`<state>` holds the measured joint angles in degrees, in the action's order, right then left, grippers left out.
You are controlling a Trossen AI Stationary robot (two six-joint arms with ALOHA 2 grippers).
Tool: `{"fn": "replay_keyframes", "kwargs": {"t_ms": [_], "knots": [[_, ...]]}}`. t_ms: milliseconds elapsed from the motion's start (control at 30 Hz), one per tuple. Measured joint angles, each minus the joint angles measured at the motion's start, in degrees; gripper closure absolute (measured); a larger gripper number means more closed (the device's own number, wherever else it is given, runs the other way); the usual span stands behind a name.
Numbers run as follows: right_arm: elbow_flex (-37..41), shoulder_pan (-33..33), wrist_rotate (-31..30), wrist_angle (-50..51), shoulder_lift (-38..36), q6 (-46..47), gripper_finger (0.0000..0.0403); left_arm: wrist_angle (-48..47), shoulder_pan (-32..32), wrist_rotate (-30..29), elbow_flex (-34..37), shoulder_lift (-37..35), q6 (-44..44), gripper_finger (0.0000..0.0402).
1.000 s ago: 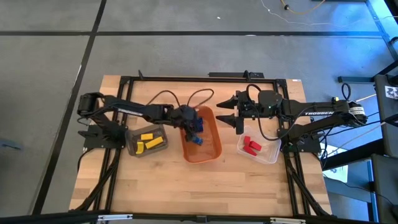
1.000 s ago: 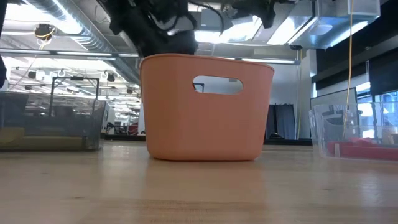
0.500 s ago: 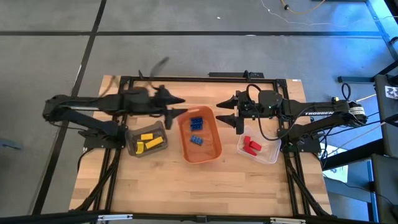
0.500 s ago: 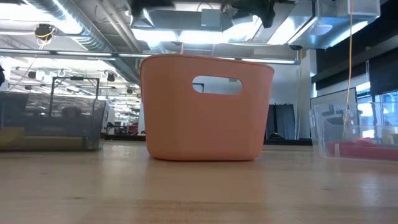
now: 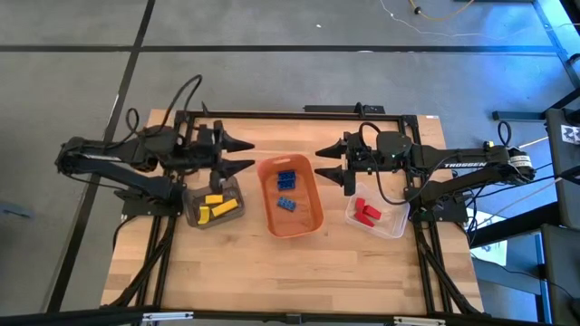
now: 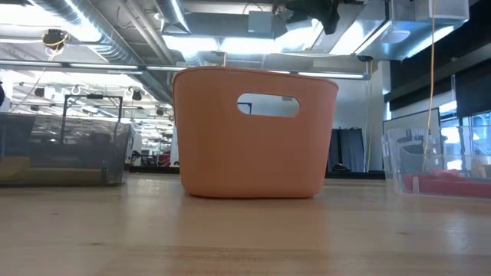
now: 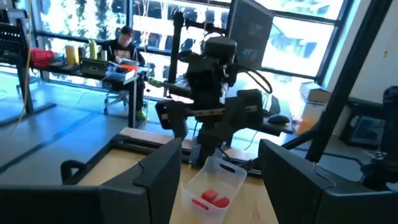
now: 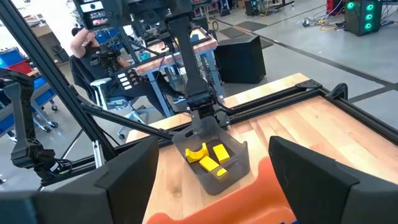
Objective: Sort & place blocks by color
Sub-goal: Return to Home Position
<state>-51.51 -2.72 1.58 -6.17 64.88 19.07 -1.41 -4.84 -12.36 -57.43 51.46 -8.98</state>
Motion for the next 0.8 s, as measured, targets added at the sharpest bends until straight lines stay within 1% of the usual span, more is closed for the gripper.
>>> {"fn": "replay_keyframes", "kwargs": {"t_ms": [300,400,467,533,600,733,767,800], "knots": [[0.0,0.0,0.02,0.0,0.0,-0.02,0.0097,1.69,-0.37,0.11,0.02,-0.03,0.62,0.0198],[0.0,0.0,0.05,0.0,0.0,0.03,0.0097,1.78,-0.71,2.41,0.04,-1.25,1.24,0.0198],[0.0,0.0,0.07,0.02,0.0,0.22,0.0097,1.36,-1.03,3.16,0.04,-2.07,2.83,0.0206],[0.0,0.0,0.07,0.02,0.0,0.22,0.0097,0.64,-1.45,3.24,0.21,-2.61,4.35,0.0227],[0.0,0.0,0.07,0.02,0.0,0.24,0.0097,0.66,-1.62,3.1,1.65,-3.68,5.23,0.026],[0.0,0.0,0.09,0.04,0.0,0.28,0.0097,1.76,-1.58,2.52,7.03,-7.31,4.94,0.0356],[0.0,0.0,0.09,0.04,0.0,0.28,0.0097,2.38,-1.58,2.41,8.93,-8.41,4.62,0.0378],[0.0,0.0,0.11,0.05,-0.02,0.23,0.0097,3.25,-1.58,2.41,10.86,-9.69,4.11,0.0389]]}}
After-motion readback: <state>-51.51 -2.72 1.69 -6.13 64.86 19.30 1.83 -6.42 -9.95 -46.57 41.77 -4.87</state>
